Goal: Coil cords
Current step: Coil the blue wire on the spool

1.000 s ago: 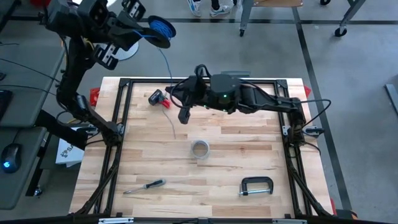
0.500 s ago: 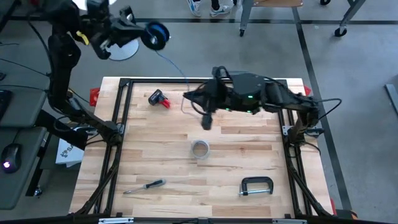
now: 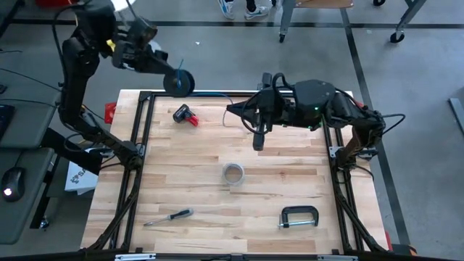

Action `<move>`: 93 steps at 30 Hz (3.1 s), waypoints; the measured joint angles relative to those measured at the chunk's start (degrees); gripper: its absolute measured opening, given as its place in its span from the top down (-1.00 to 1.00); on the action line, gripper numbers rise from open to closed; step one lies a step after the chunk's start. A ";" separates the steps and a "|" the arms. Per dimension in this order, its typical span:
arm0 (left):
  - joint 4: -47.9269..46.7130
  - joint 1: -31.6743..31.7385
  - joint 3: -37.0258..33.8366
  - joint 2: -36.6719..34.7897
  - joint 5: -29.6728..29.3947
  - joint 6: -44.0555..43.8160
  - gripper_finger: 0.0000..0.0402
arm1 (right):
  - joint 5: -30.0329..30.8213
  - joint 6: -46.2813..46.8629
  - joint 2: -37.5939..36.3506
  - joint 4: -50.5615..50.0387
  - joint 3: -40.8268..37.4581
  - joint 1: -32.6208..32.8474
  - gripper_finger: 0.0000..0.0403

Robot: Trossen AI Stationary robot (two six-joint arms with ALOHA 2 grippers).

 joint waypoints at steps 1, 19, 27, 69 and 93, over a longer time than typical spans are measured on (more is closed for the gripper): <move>-0.94 -0.52 0.02 0.22 -0.07 0.37 0.98 | -0.48 -0.39 0.00 0.33 0.00 0.00 1.00; 0.91 -18.08 0.00 8.23 2.03 -1.49 0.98 | -1.71 -1.56 0.15 1.03 0.00 -2.43 1.00; 17.19 -23.25 0.00 12.09 3.81 -8.87 0.98 | -4.07 -1.39 0.88 4.71 0.00 -3.58 1.00; 56.34 -25.98 0.00 12.75 2.90 -14.91 0.98 | -16.15 3.83 5.92 28.59 -0.02 -6.95 1.00; 59.41 -24.87 -0.03 13.59 0.84 -25.28 0.98 | -27.30 26.39 8.90 37.06 0.00 -9.09 1.00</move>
